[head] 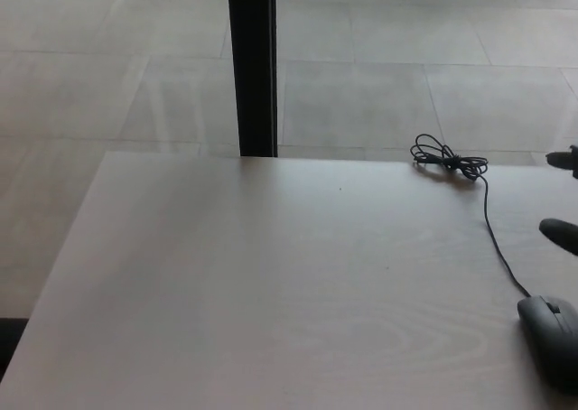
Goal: The robot uses its right fingers to click on the left button of the black mouse placed on the table.
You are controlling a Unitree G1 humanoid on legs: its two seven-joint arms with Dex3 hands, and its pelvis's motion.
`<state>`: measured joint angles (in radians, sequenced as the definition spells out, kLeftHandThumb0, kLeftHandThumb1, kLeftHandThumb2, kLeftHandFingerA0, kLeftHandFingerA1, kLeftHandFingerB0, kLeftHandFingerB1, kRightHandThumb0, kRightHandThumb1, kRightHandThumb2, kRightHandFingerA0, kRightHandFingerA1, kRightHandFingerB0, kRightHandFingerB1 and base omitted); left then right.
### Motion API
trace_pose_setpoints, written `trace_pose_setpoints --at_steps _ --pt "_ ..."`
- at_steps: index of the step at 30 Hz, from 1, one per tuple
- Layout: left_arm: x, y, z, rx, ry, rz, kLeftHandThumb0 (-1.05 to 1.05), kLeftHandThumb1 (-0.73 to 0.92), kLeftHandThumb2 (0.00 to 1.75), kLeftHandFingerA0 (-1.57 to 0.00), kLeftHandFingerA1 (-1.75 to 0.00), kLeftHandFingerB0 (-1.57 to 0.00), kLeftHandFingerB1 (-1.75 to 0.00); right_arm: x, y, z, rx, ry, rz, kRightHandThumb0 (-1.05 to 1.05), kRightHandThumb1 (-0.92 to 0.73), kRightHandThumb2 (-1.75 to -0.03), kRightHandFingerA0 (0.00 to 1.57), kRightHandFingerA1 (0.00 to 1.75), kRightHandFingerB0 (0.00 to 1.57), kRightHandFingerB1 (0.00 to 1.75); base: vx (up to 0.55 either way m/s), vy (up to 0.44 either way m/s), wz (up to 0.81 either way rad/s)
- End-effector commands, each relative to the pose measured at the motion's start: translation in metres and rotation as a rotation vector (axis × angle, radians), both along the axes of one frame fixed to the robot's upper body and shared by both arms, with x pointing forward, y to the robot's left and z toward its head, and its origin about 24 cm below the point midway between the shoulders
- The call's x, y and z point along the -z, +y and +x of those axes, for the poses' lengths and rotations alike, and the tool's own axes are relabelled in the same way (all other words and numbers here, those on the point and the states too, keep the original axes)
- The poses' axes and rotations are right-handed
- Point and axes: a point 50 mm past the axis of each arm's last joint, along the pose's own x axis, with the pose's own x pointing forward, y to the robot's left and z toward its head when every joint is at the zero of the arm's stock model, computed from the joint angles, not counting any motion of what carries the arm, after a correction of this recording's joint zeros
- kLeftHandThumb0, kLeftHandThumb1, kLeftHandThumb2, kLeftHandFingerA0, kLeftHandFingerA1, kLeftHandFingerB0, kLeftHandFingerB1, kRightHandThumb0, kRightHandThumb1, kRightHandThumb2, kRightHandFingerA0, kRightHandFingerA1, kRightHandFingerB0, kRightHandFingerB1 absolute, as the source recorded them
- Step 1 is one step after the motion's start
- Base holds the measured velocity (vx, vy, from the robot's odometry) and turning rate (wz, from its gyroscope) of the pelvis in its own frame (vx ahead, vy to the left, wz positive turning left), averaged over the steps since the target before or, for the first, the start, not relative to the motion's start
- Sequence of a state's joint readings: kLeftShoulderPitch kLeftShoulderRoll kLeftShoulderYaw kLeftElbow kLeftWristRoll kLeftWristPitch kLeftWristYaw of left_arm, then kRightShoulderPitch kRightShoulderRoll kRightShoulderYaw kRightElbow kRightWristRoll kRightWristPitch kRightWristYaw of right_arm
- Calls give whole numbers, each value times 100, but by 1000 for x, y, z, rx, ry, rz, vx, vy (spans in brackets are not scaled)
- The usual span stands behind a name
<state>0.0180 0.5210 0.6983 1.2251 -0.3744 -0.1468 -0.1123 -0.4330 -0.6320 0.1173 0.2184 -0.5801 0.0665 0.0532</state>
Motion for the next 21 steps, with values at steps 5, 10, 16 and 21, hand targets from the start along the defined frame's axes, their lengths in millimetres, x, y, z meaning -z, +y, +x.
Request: trace_pose_setpoints --at_steps 5,10,16,21 --pt "-8 7 -6 -5 -19 41 -100 91 85 -49 -62 -39 -41 -50 -51 -15 93 -52 242 -89 -92 -75 40 127 33 34 0 0 0" --pt "-6 6 -6 -20 -17 33 -92 81 123 -44 -64 -34 -48 -52 -77 -29 197 -117 329 -80 -77 -120 125 149 34 53 0 0 0" --pt "-6 6 -7 -3 -15 41 -88 82 130 -53 -71 -28 -46 -35 -140 -83 455 -241 641 -95 -92 -70 99 73 40 37 0 0 0" --pt "-5 5 -8 -11 -26 33 -103 92 81 -47 -62 -42 -41 0 -178 -139 692 -347 852 -96 -70 -111 52 58 34 46 0 0 0"
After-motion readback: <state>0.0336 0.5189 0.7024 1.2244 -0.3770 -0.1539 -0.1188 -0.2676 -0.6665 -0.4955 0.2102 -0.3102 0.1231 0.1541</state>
